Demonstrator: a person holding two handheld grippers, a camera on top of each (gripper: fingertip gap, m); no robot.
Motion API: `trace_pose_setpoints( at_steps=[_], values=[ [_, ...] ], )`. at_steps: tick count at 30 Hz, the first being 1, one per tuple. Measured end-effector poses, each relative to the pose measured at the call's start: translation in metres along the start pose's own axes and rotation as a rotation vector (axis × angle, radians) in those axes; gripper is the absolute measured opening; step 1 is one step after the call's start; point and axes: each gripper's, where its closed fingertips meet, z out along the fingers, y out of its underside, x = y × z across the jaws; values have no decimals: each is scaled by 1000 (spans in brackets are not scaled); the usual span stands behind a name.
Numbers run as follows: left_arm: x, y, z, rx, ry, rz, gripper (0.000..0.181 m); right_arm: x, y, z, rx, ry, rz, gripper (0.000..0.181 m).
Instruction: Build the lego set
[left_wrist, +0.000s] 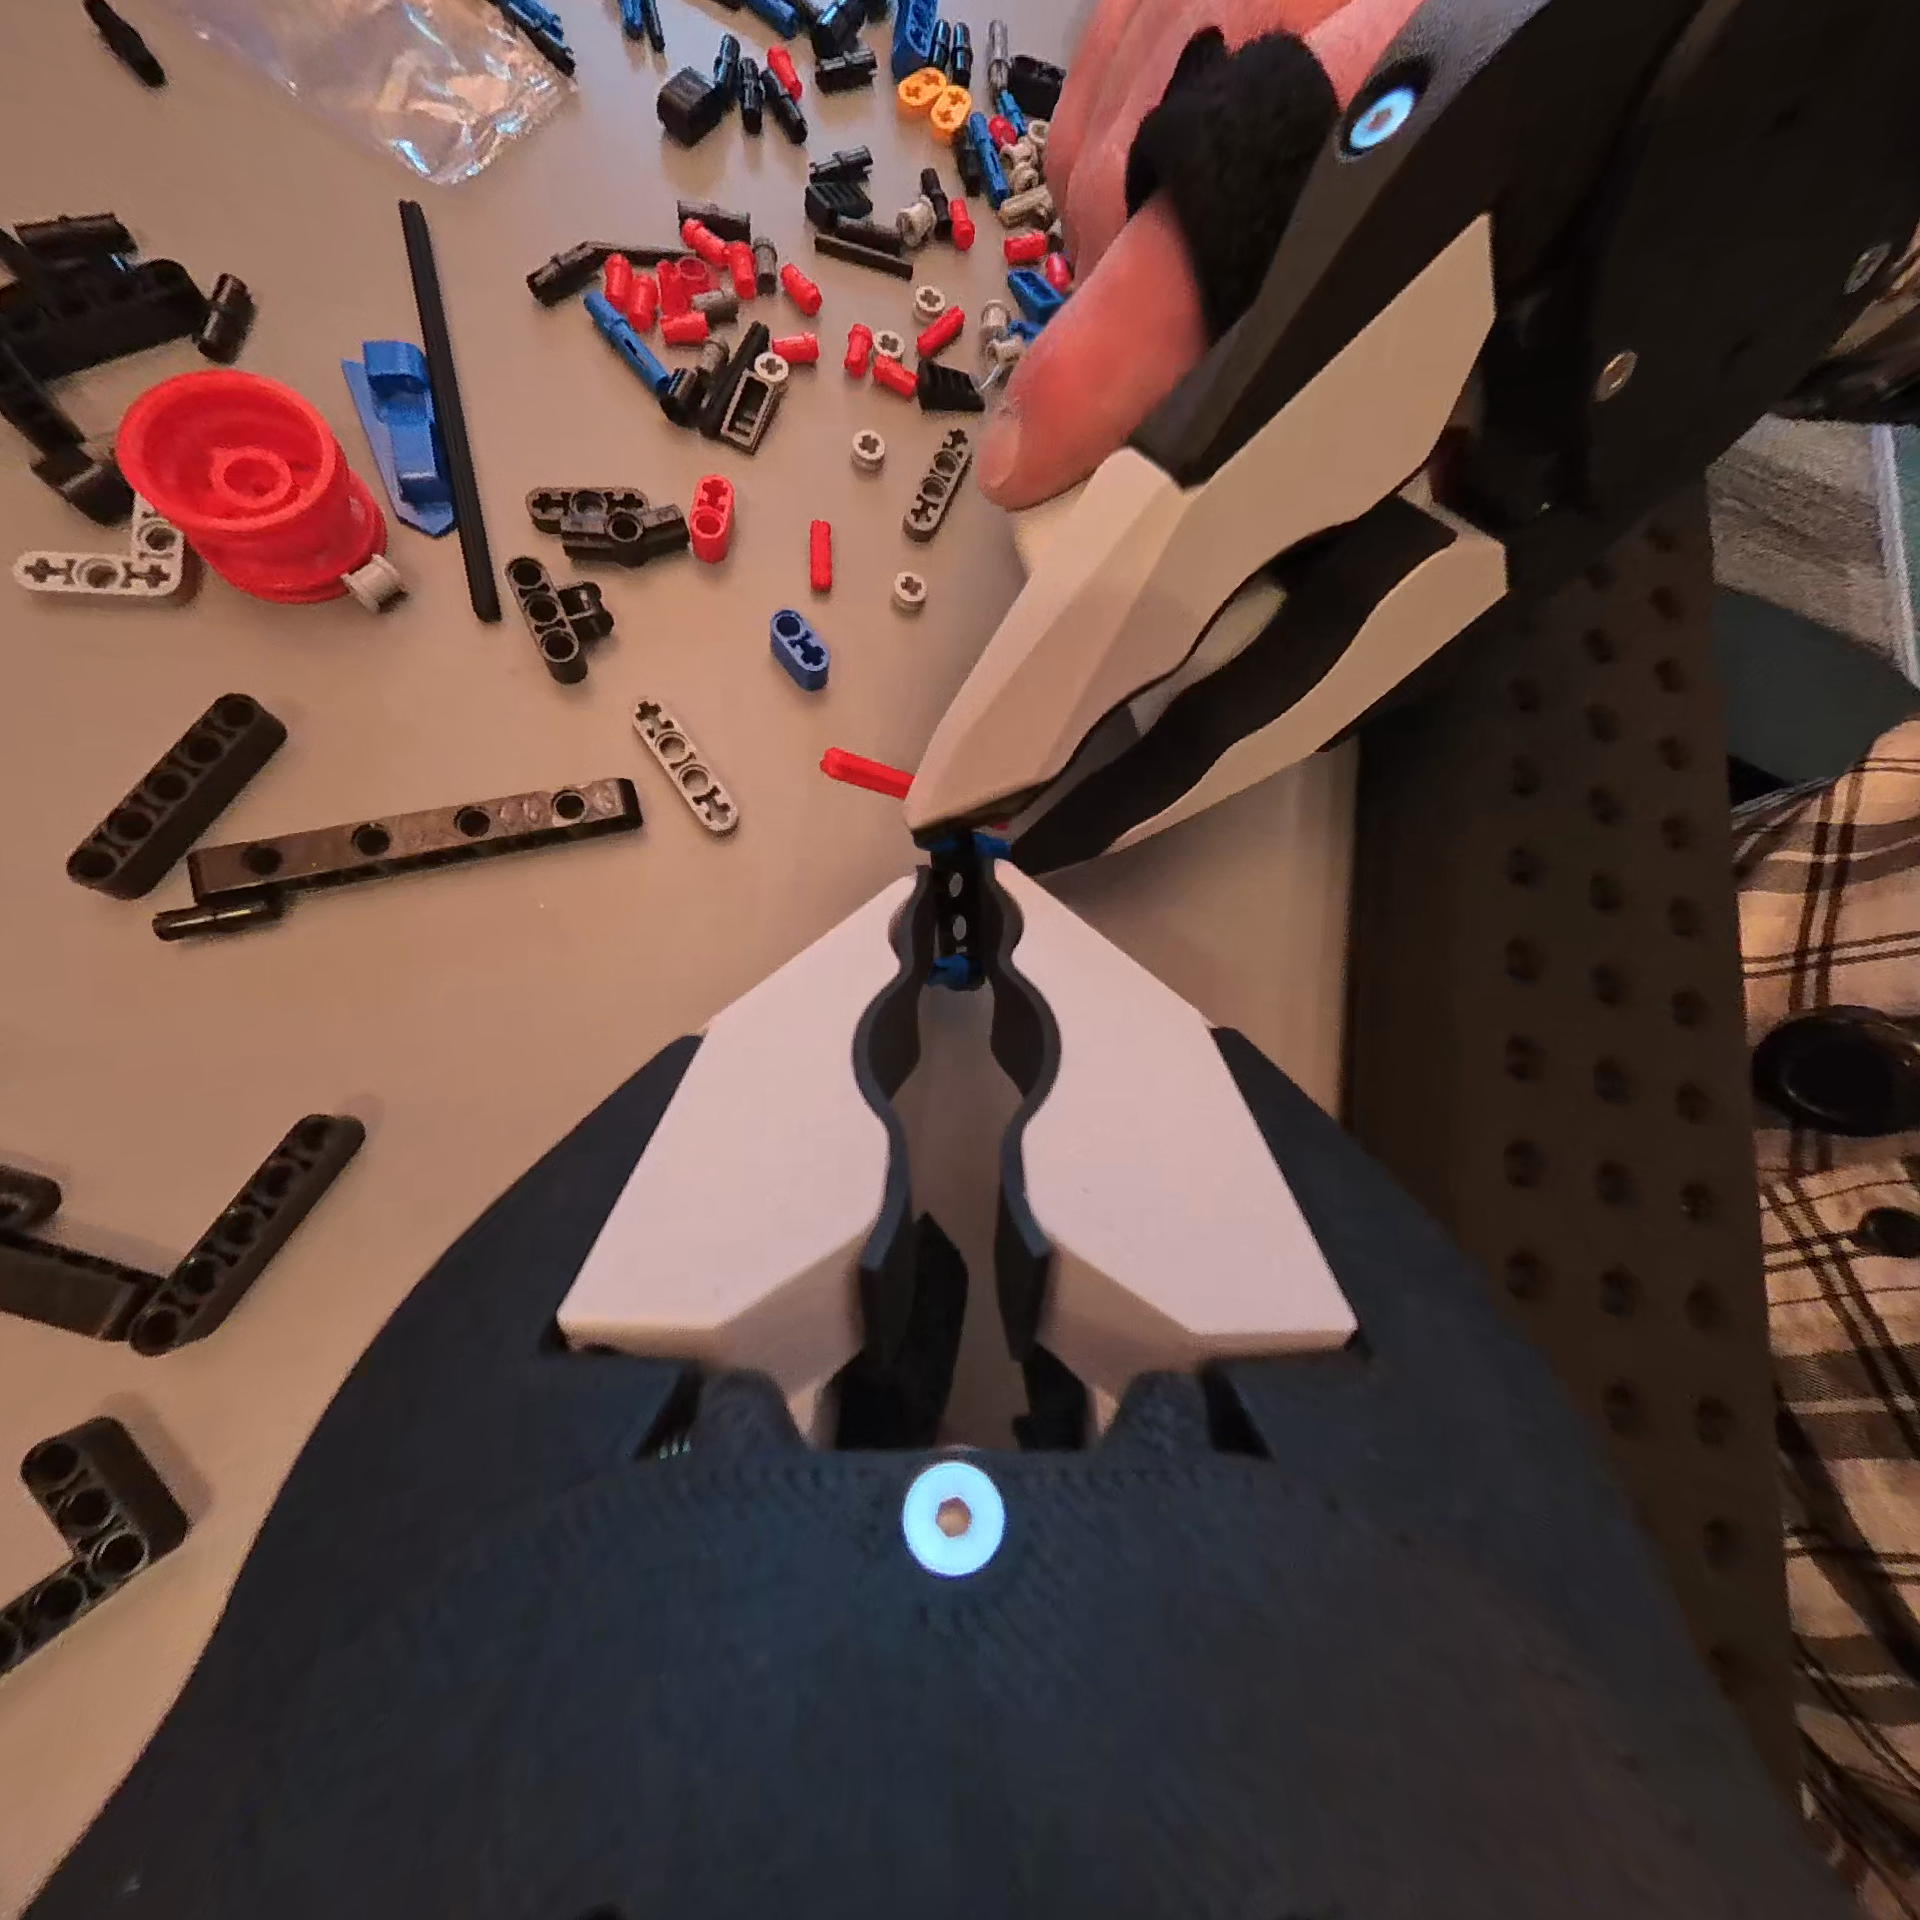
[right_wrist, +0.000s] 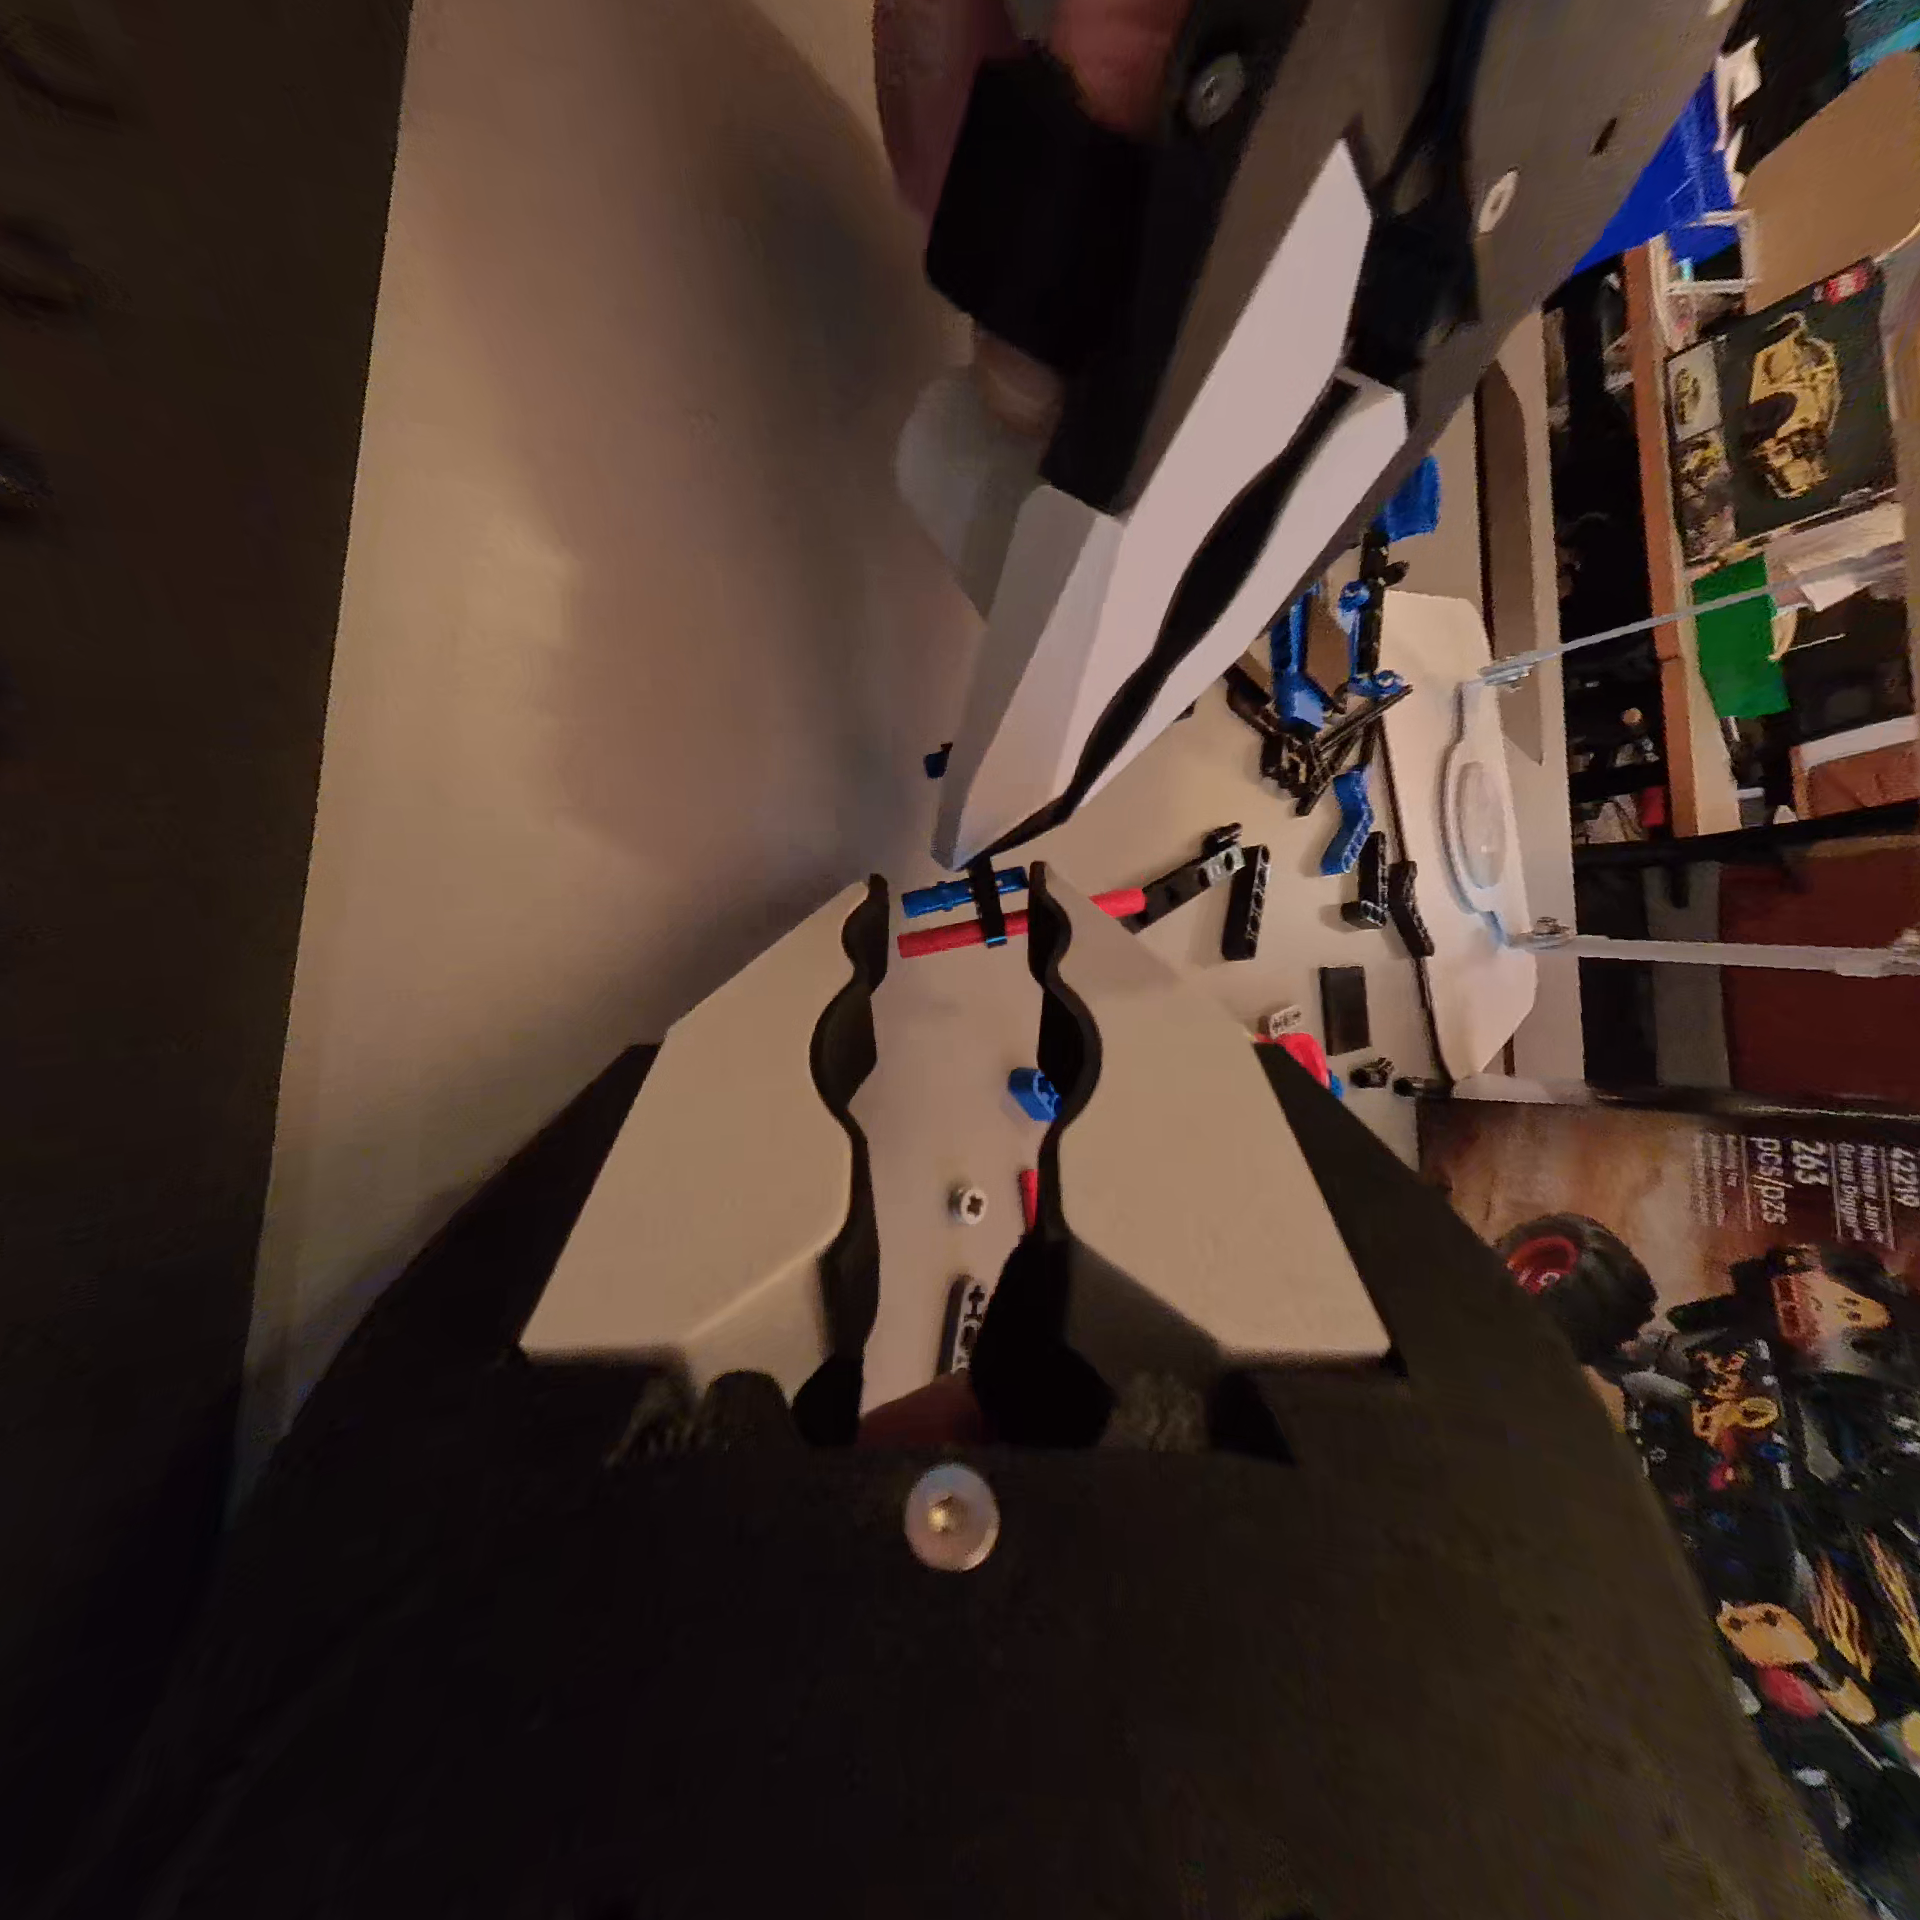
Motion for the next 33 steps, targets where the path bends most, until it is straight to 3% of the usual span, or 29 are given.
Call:
trace_pose_setpoints(
  at_steps=[15, 24, 33],
  values=[
    [-1, 1, 1, -6, 3, -3, 4, 2, 1, 1, -19, 12, 35, 21],
    [-2, -1, 1, 22, 25, -73, 4, 3, 3, -4, -24, 65, -55, 17],
    [5, 4, 6, -7, 46, -36, 3, -4, 4, -1, -41, 13, -68, 10]
  ],
)
